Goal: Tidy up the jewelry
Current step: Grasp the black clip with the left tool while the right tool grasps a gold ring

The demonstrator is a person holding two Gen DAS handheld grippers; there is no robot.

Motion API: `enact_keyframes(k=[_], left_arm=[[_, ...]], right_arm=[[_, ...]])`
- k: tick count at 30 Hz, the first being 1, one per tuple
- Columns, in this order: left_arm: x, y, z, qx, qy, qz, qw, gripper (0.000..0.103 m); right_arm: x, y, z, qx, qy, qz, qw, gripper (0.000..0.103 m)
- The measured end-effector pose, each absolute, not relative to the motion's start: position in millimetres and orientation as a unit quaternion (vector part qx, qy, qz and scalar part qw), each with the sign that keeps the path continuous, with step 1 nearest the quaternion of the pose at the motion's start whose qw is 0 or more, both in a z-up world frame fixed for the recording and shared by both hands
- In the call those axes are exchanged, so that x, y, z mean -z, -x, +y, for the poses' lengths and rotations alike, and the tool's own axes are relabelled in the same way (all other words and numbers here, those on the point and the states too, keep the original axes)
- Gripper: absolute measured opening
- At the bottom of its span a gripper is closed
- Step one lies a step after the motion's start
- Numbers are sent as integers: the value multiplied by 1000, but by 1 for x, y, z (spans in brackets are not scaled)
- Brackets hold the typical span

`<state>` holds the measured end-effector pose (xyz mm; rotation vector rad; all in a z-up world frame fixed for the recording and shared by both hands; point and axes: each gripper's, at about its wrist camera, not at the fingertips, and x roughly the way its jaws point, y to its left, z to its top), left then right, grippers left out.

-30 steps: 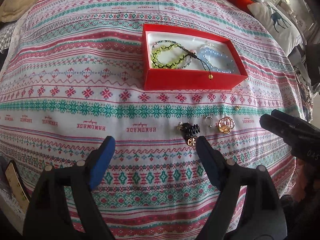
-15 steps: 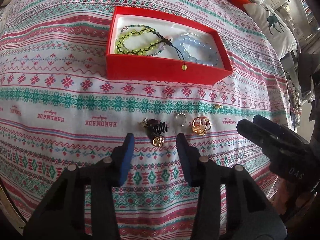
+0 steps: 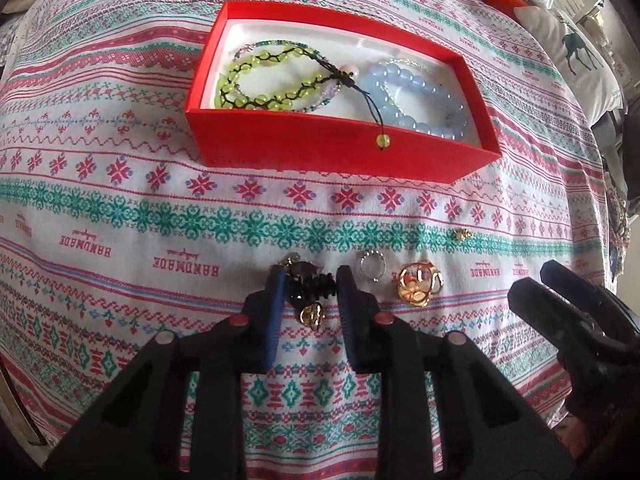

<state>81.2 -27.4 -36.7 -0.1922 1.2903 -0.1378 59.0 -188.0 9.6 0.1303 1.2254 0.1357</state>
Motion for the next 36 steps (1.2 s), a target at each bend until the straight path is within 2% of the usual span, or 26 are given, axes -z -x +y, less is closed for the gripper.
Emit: enact_keyframes(k=[13, 32, 36], left_arm=[[15, -75, -17, 85, 93, 579, 805, 25], [-6, -62, 12, 88, 101, 567, 813, 25], [-6, -59, 18, 91, 102, 569, 811, 25]], right_arm=[[-7, -63, -174, -71, -53, 577, 812, 72], [24, -75, -131, -89, -37, 605, 790, 72], [29, -79, -123, -87, -25, 607, 790, 63]])
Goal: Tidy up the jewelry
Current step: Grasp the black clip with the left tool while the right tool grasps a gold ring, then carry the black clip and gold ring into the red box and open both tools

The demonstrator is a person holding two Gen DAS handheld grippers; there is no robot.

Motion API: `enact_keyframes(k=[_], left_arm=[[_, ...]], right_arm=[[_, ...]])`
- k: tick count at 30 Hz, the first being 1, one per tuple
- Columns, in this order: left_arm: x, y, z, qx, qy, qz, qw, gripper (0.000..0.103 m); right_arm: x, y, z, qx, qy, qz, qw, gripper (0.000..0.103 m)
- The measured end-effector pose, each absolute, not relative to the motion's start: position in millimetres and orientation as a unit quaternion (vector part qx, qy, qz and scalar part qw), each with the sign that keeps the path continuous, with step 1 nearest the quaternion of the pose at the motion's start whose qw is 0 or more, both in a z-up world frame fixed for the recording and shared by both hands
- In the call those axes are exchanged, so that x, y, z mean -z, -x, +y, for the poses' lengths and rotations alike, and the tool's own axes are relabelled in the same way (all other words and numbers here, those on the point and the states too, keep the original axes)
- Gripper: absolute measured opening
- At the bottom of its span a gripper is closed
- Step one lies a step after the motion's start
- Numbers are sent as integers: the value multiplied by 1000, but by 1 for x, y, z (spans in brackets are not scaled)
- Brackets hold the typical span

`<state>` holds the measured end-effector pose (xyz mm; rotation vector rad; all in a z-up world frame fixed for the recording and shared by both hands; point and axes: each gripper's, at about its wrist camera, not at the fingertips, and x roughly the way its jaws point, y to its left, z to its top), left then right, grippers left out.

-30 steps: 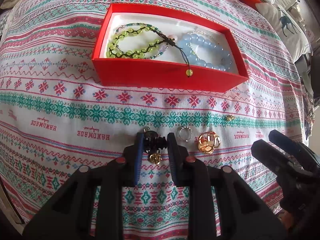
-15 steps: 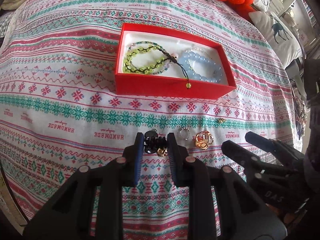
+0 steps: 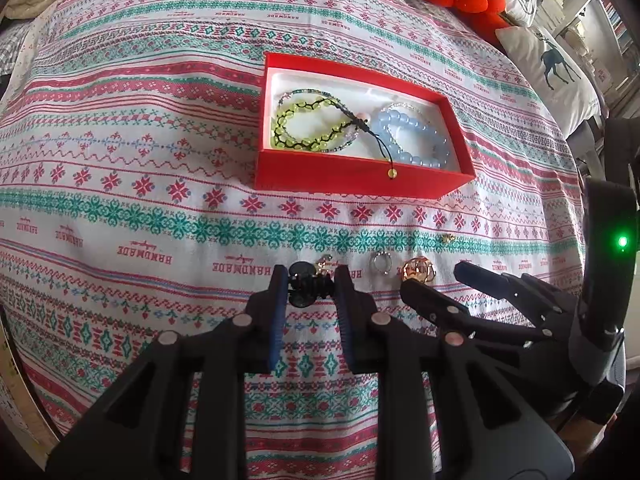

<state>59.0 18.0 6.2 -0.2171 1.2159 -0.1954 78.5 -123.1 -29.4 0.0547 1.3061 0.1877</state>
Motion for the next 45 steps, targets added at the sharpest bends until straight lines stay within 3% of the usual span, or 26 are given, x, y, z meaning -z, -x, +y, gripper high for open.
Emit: enact_keyframes(k=[10, 45], left_arm=[[-9, -56, 28, 92, 107, 569, 810, 25], [-33, -75, 35, 98, 128, 547, 821, 25]], right_arm=[[46, -88, -119, -72, -13, 615, 785, 23], [-29, -73, -137, -99, -53, 555, 824, 23]])
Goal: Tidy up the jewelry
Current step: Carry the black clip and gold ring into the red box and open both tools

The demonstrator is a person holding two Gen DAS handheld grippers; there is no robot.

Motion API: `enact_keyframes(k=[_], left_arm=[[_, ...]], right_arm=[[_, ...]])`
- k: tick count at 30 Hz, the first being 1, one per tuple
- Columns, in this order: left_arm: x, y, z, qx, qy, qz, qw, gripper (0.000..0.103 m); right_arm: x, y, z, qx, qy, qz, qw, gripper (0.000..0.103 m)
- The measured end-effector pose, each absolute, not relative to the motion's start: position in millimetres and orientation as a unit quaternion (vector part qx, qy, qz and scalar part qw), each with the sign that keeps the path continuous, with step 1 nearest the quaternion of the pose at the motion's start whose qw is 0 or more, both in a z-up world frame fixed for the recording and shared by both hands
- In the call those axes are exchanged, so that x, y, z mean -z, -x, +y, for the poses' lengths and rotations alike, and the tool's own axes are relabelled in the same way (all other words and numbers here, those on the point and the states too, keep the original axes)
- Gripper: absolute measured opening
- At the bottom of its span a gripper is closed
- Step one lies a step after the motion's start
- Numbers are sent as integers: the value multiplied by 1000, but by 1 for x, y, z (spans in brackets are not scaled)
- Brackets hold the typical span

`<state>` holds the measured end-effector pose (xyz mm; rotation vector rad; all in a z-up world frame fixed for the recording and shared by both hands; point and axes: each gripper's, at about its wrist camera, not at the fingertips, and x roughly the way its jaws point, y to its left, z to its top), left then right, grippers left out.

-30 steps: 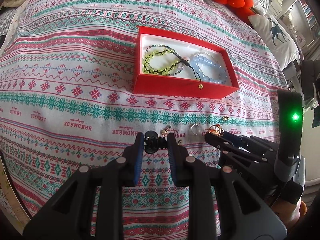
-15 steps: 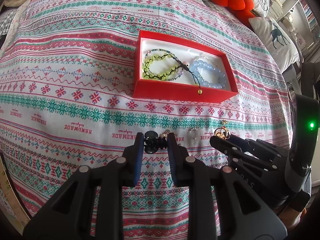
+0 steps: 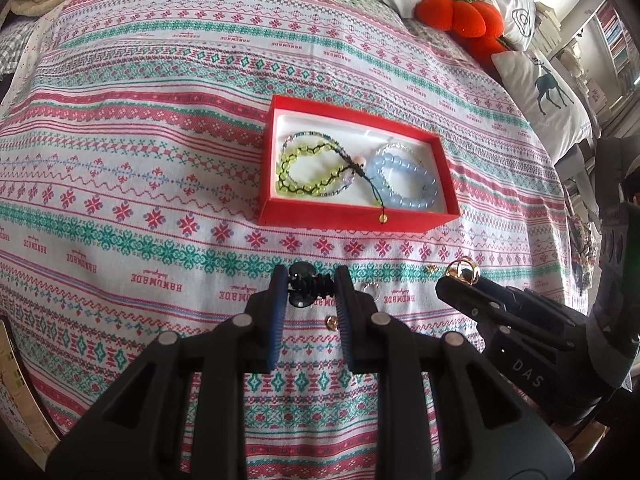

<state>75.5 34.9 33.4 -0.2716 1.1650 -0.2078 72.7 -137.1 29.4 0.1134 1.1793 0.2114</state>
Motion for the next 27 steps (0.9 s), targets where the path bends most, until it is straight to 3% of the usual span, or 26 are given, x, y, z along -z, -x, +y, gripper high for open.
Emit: enact_keyframes(k=[27], left_arm=[[-25, -132, 29, 118, 168, 508, 836, 25]], right_arm=[[-42, -109, -157, -110, -98, 514, 845, 23]])
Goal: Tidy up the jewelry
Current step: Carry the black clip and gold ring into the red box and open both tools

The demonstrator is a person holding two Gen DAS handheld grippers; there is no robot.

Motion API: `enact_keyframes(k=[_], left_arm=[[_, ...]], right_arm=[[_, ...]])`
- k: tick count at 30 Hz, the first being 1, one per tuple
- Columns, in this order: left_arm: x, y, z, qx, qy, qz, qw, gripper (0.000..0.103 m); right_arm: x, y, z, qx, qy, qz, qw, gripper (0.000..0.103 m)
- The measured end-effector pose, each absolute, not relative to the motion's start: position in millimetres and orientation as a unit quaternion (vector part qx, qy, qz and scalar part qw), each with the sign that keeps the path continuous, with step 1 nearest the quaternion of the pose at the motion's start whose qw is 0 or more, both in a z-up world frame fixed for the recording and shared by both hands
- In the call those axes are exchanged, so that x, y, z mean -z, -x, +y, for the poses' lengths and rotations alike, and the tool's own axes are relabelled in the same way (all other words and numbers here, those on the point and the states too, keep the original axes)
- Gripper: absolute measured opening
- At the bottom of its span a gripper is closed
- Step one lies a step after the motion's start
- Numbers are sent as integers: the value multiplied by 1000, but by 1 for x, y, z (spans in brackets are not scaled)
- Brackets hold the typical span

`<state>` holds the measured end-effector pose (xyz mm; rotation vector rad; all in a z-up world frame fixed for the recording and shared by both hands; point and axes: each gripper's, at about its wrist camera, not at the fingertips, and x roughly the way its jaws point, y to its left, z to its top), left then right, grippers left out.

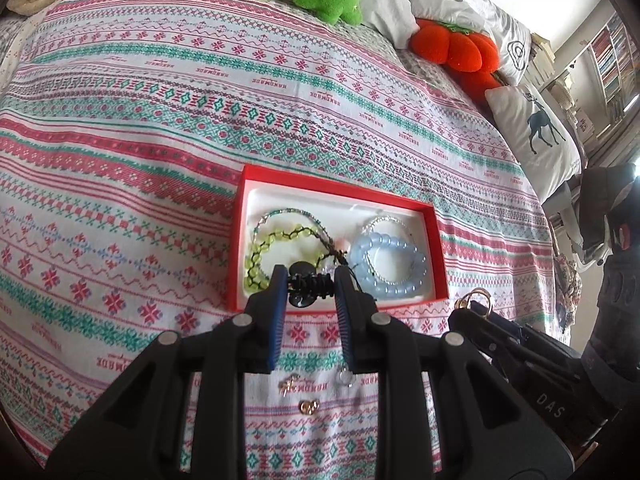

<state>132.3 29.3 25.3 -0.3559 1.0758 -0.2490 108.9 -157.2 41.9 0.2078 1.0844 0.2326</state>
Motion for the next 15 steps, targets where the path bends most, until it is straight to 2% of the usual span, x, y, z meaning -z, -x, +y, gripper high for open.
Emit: enact_keyframes(k=[15], left_arm=[[-25, -139, 25, 106, 142, 495, 851, 28]], right_arm=[[-30, -126, -161, -119, -116, 519, 838, 23]])
